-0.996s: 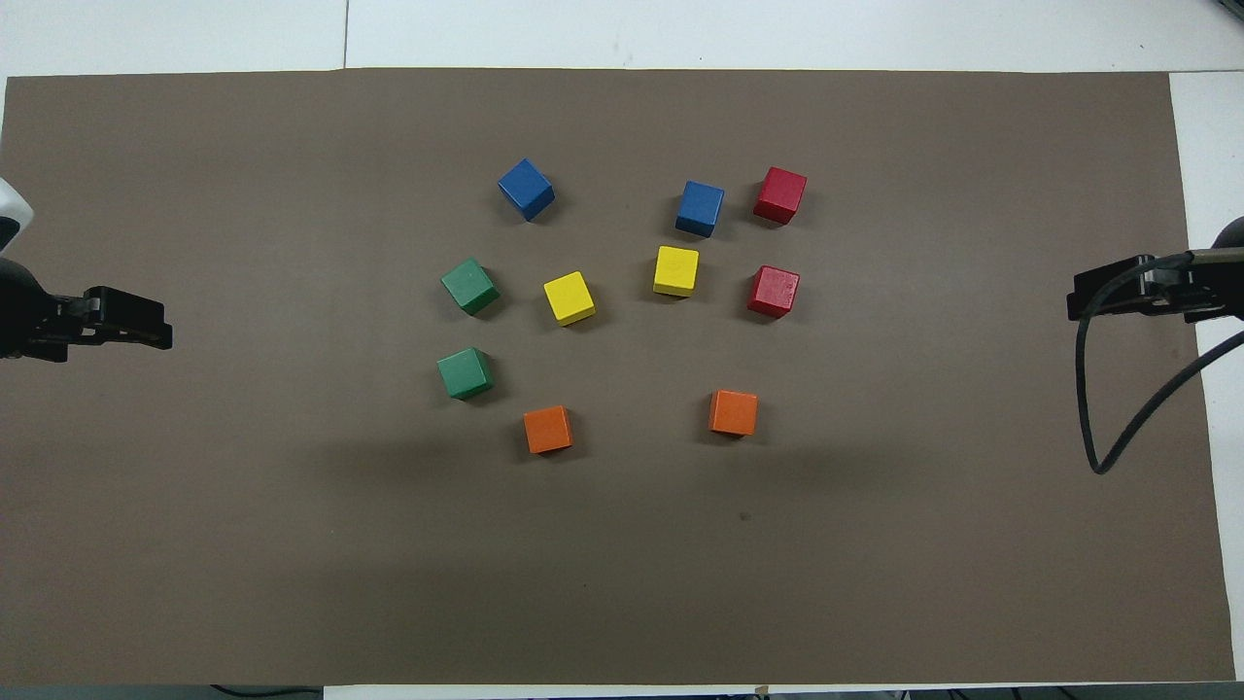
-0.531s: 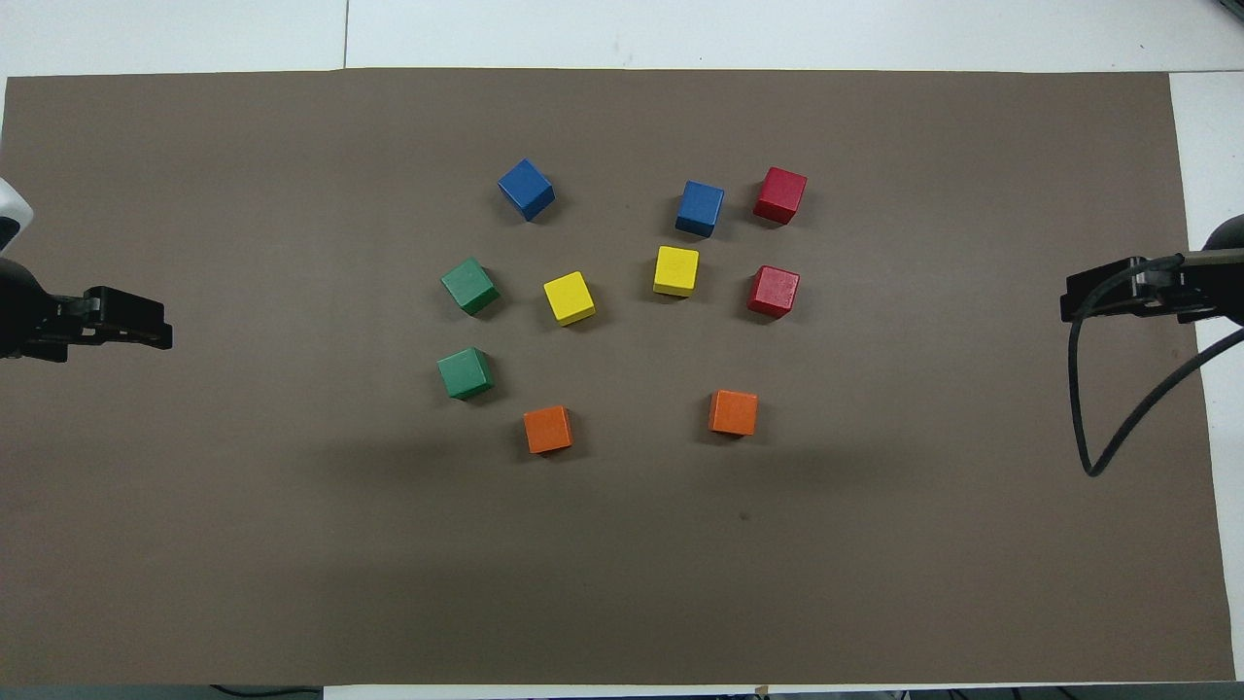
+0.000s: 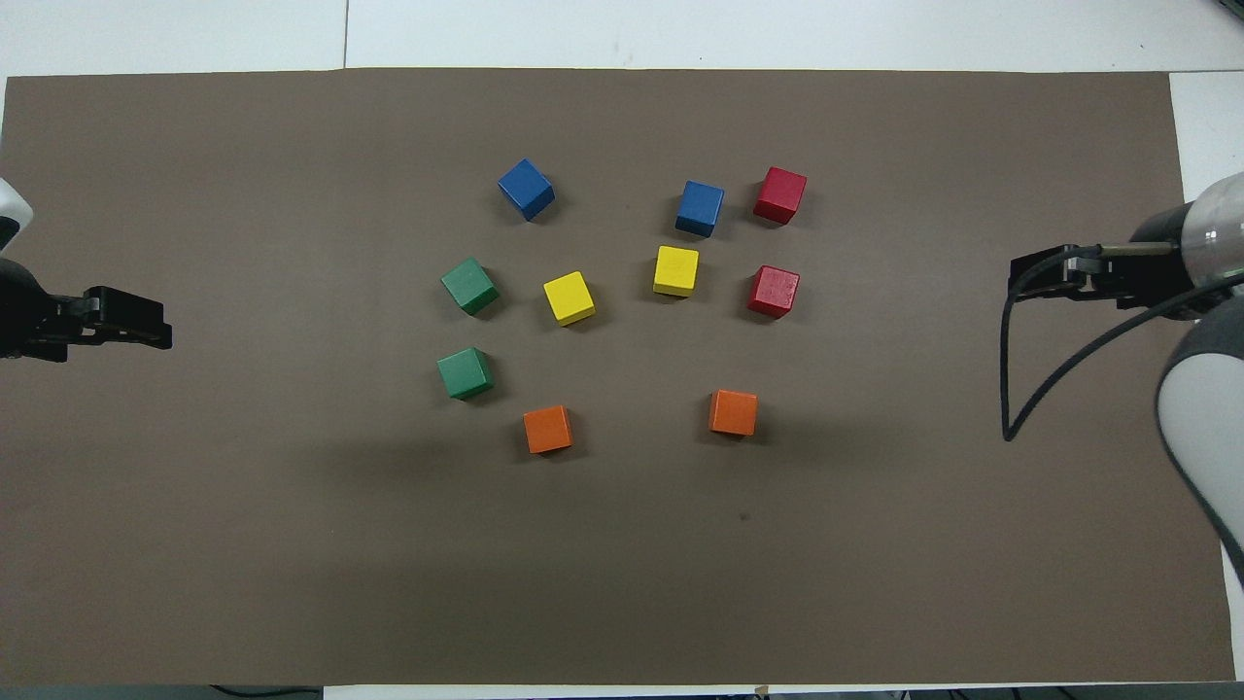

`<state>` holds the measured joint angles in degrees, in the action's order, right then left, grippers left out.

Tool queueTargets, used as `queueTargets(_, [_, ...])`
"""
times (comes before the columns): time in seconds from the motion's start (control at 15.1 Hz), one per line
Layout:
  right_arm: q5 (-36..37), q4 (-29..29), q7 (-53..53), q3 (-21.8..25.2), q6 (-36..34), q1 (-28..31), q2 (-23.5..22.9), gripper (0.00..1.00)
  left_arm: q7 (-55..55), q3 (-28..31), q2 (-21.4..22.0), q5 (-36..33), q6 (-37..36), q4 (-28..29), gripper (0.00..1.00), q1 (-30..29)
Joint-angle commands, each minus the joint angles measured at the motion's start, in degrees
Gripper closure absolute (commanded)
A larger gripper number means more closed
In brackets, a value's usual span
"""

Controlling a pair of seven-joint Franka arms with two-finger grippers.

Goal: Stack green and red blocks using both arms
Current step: 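Reach the right gripper to the red block nearer the robot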

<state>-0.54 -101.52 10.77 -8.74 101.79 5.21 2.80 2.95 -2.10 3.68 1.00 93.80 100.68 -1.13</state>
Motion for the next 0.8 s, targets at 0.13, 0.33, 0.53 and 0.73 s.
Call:
queueTargets(0.13, [-0.60, -5.62, 17.22, -0.22, 9.55, -5.11, -4.19, 0.00, -0.14, 0.08, 0.63, -1.27, -0.20, 0.13, 0.00, -0.01])
queueTargets(0.33, [-0.52, -5.44, 25.16, -0.22, 15.53, -7.58, -9.56, 0.00, -0.14, 0.08, 0.63, -1.27, -0.20, 0.13, 0.00, -0.01])
queueTargets(0.53, [0.35, -4.22, 27.19, -0.14, 18.01, -10.30, -13.34, 0.00, -0.14, 0.08, 0.63, -1.27, -0.20, 0.13, 0.00, -0.01])
queueTargets(0.73, [0.89, -4.03, 28.25, -0.05, 21.08, -12.94, -16.59, 0.00, -0.14, 0.08, 0.63, -1.27, -0.20, 0.13, 0.00, -0.01])
